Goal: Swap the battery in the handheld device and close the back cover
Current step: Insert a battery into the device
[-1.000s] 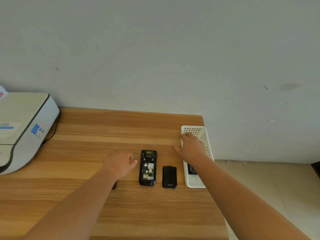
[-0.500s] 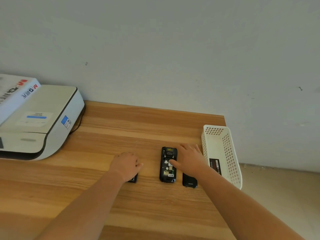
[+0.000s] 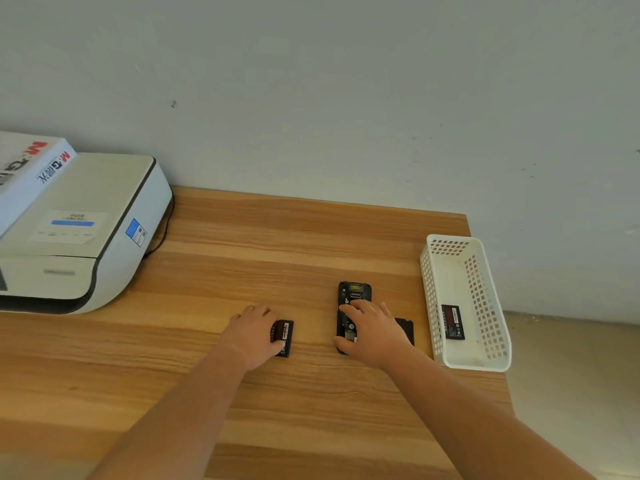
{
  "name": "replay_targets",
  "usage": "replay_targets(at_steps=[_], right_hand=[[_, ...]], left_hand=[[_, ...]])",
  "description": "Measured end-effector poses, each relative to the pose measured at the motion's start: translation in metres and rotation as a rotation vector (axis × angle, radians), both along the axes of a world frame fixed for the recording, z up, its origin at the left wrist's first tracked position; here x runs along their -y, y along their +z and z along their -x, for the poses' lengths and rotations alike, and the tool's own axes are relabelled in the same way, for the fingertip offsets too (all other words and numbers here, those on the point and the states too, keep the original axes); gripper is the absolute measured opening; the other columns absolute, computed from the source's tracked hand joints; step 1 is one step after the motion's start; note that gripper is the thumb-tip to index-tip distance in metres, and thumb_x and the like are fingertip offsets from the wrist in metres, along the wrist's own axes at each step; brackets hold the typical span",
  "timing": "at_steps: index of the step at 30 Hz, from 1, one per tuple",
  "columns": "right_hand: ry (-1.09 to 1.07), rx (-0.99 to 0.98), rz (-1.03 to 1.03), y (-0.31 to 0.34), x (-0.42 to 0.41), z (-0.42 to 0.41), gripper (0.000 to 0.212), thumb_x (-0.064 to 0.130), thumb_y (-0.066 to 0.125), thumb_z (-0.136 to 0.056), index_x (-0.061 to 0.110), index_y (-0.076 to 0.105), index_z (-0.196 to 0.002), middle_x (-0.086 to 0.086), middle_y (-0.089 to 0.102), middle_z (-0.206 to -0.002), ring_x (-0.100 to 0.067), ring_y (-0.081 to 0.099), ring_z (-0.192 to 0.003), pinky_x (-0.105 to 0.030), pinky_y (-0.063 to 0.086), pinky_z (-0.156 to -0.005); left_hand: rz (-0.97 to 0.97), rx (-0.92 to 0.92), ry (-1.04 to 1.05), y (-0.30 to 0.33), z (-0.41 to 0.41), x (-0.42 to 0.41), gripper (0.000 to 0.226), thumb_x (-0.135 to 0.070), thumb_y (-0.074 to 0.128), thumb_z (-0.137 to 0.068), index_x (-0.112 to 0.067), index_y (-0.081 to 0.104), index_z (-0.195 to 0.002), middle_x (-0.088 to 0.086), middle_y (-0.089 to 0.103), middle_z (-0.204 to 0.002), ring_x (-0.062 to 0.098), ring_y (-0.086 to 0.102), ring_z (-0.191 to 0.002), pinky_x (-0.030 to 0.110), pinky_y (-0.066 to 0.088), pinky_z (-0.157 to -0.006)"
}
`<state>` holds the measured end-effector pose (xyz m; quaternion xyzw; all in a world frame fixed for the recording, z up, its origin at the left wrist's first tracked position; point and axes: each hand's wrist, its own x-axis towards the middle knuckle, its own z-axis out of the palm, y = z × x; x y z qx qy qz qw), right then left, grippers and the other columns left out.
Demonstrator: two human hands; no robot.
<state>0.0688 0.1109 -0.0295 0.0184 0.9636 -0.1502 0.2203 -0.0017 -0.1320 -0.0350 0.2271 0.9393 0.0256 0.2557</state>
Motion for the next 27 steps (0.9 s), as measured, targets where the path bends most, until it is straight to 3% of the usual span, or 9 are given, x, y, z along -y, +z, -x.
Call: replay_targets(at_steps=[10, 16, 27], right_hand=[[-0.048, -0.018, 0.005, -0.001, -0.004, -0.001, 0.072, 0.062, 0.048, -0.087, 0.028, 0.031, -0.148, 0.0, 0.031, -0.156, -0.022, 0.024, -0.145, -0.047, 0.014, -0.121], [-0.077, -0.012, 0.027, 0.006, -0.004, -0.004, 0.071, 0.059, 0.049, -0.089, 0.027, 0.03, -0.149, 0.0, 0.029, -0.156, -0.023, 0.026, -0.143, -0.04, 0.024, -0.117], [-0.125, -0.023, 0.053, 0.016, -0.024, -0.008, 0.071, 0.059, 0.05, -0.088, 0.029, 0.029, -0.149, 0.003, 0.03, -0.155, -0.02, 0.031, -0.14, -0.039, 0.034, -0.11]], left_hand=[[0.081, 0.01, -0.136, -0.01, 0.0, 0.005, 0.089, -0.049, 0.069, -0.081, -0.024, 0.022, -0.152, -0.003, 0.025, -0.156, 0.019, 0.023, -0.143, 0.043, 0.02, -0.119], [0.098, -0.019, -0.141, -0.015, -0.004, 0.007, 0.09, -0.044, 0.071, -0.082, -0.021, 0.021, -0.153, -0.003, 0.024, -0.157, 0.02, 0.023, -0.144, 0.043, 0.021, -0.119], [0.133, -0.055, -0.157, -0.017, 0.001, -0.004, 0.086, -0.04, 0.073, -0.077, -0.02, 0.029, -0.148, -0.003, 0.035, -0.148, 0.018, 0.035, -0.135, 0.039, 0.025, -0.117]])
